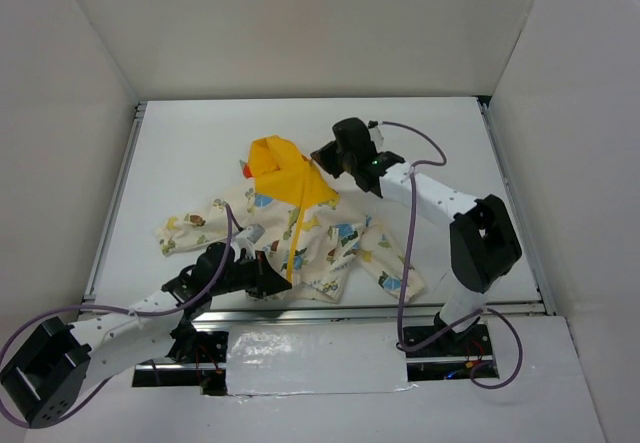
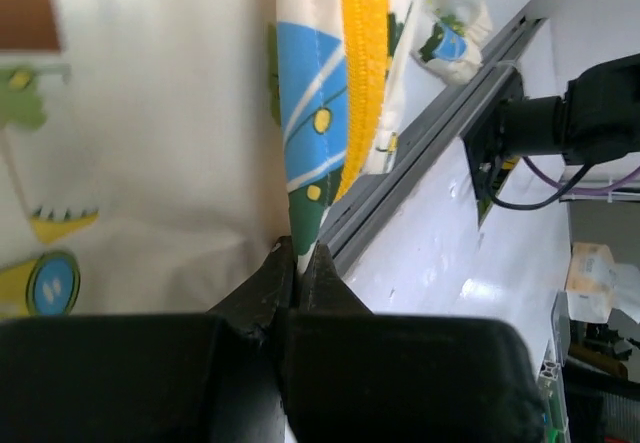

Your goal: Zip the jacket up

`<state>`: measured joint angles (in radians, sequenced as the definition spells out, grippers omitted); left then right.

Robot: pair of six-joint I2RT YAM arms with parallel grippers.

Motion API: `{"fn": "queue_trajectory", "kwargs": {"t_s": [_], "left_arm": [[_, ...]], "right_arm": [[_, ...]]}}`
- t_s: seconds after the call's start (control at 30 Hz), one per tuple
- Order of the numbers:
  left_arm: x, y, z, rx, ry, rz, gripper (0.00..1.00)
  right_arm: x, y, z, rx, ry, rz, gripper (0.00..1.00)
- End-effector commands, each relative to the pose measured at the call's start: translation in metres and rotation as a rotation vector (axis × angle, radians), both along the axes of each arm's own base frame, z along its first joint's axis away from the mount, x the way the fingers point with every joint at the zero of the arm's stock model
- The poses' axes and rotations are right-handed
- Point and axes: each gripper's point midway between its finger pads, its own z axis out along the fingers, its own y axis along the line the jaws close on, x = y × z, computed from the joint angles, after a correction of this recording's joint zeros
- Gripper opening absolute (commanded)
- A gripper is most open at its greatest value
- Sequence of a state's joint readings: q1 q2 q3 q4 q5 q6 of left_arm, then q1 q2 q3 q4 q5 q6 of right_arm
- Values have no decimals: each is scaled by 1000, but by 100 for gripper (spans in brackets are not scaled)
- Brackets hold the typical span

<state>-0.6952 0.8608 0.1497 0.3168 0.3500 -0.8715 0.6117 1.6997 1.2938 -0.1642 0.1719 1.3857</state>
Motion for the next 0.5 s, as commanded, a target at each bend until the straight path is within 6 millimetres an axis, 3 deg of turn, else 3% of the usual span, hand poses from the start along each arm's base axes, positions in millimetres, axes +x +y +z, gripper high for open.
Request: {"fn": "queue_trajectory", "kwargs": {"t_s": [0.0,0.2,0.47], "left_arm": [[-40,7,-28,52,155,-94,0],[-41,6,-31,62,154,-103,0],[-26,10,-41,146,144,-42,0]], "right_arm": [[70,-39,80,26,-256,-163,0],[105,-67,113,-28,-332,-178,0],[107,-83,170,-94,-498,-150,0]]}}
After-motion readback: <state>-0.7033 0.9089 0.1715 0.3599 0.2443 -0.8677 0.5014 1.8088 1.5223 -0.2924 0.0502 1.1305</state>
